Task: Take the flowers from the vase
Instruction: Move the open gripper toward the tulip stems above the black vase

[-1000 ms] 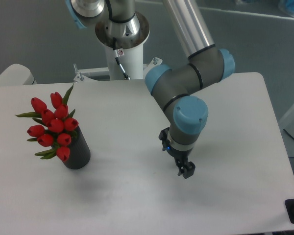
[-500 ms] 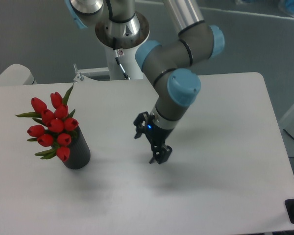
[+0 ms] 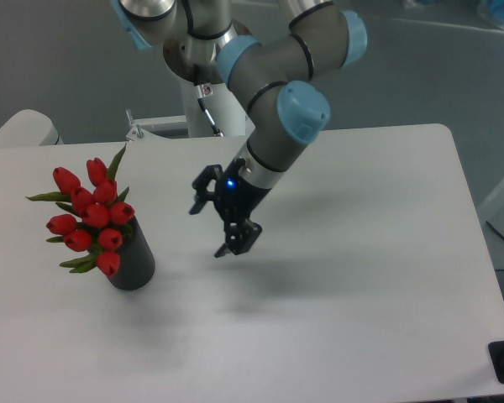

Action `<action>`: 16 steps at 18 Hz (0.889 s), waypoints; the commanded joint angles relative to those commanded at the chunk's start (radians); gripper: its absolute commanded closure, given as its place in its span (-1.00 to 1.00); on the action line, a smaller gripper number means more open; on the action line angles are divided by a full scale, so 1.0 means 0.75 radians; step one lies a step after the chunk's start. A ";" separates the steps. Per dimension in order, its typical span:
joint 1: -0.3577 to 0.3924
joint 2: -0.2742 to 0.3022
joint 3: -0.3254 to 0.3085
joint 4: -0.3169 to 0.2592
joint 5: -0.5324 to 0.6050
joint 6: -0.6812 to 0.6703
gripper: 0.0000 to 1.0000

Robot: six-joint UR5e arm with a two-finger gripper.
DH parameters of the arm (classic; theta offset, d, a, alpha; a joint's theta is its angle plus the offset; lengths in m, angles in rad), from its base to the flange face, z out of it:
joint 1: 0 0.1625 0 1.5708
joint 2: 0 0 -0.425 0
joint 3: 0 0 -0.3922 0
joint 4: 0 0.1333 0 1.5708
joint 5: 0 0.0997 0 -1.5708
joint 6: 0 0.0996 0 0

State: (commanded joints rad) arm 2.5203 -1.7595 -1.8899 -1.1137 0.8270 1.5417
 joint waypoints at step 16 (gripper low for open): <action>-0.057 0.006 -0.006 0.006 -0.299 -0.262 -1.00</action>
State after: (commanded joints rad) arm 2.4775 -1.7549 -1.8945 -1.1091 0.6029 1.3453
